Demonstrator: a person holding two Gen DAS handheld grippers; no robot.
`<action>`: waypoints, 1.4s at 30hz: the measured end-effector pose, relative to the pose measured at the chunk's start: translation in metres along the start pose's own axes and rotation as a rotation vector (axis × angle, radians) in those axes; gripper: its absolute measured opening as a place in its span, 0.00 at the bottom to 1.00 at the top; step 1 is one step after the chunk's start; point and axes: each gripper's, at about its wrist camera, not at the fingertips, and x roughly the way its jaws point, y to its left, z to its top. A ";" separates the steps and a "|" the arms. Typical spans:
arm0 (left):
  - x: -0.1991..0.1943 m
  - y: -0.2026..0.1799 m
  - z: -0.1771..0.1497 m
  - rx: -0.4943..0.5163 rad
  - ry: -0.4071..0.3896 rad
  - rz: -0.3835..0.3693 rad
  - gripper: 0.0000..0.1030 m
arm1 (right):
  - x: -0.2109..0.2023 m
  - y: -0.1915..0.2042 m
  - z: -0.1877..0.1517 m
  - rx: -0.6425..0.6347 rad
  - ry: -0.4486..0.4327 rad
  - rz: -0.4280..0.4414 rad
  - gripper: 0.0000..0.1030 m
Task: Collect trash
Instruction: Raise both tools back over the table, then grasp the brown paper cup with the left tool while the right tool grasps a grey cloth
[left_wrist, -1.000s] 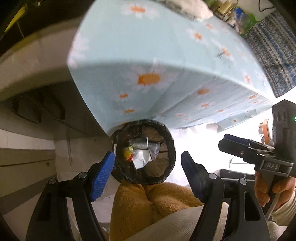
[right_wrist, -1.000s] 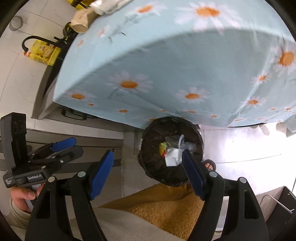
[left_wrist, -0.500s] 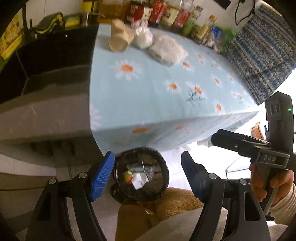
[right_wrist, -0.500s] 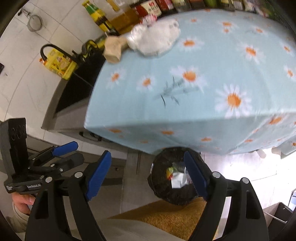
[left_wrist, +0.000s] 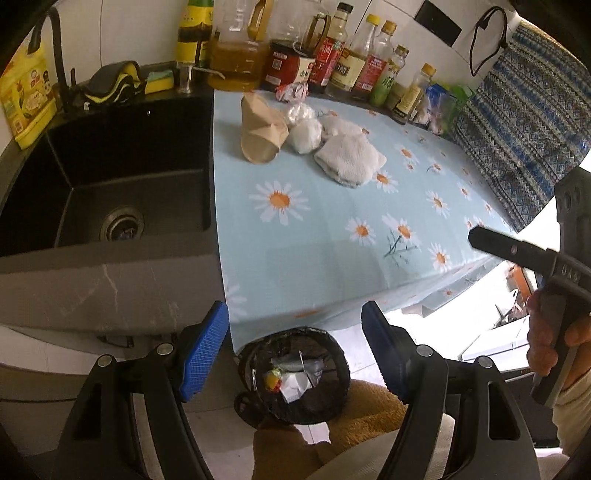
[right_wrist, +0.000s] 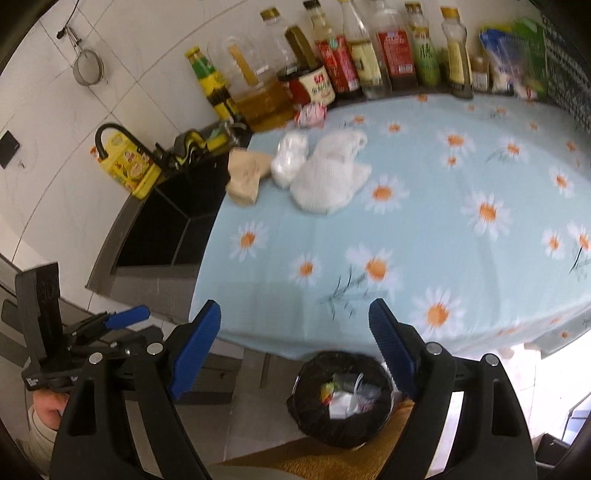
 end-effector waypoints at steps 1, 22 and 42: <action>0.000 -0.001 0.003 0.001 -0.006 0.000 0.70 | -0.002 -0.001 0.004 -0.004 -0.006 0.000 0.79; 0.037 -0.015 0.090 -0.146 -0.078 0.173 0.75 | 0.026 -0.049 0.131 -0.163 -0.025 0.096 0.87; 0.120 -0.002 0.166 -0.097 0.063 0.352 0.75 | 0.091 -0.103 0.176 -0.145 0.076 0.164 0.87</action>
